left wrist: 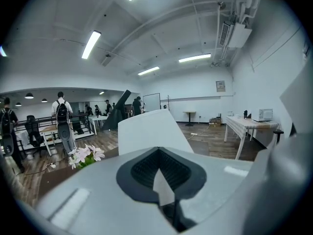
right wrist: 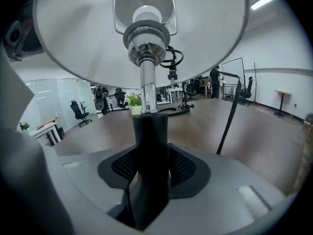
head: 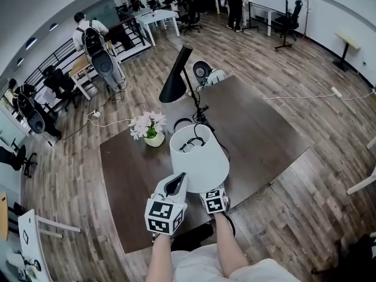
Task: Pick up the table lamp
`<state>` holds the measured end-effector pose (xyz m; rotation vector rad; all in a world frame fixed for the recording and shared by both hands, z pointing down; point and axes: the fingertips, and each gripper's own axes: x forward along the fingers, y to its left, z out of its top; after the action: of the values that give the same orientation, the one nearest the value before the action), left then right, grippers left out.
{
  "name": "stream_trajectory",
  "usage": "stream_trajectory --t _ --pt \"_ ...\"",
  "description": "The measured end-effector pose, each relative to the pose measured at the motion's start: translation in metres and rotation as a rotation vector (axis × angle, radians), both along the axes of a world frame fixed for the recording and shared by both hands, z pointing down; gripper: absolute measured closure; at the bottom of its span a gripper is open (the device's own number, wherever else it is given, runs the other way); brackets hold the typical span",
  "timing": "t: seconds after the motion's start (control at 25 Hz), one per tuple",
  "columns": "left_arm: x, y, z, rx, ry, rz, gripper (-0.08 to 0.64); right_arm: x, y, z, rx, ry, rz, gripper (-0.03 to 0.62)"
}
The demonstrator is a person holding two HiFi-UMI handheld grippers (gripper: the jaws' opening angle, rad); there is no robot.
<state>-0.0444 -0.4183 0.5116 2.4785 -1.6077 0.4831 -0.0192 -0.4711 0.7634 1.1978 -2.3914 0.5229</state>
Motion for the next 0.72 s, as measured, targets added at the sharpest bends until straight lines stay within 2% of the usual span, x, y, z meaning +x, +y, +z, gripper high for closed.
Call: stream_trajectory --t 0.32,0.48,0.72 --pt "-0.003 -0.008 0.009 -0.022 -0.005 0.023 0.56 -0.005 -0.01 -0.005 0.026 0.037 -0.018 0.414" --pt "-0.015 -0.009 0.009 -0.022 -0.001 0.006 0.56 -0.008 -0.005 -0.005 0.051 0.045 -0.027 0.416" --pt "-0.026 -0.005 0.016 -0.034 0.009 -0.017 0.56 0.001 -0.004 -0.004 0.043 -0.004 0.014 0.417"
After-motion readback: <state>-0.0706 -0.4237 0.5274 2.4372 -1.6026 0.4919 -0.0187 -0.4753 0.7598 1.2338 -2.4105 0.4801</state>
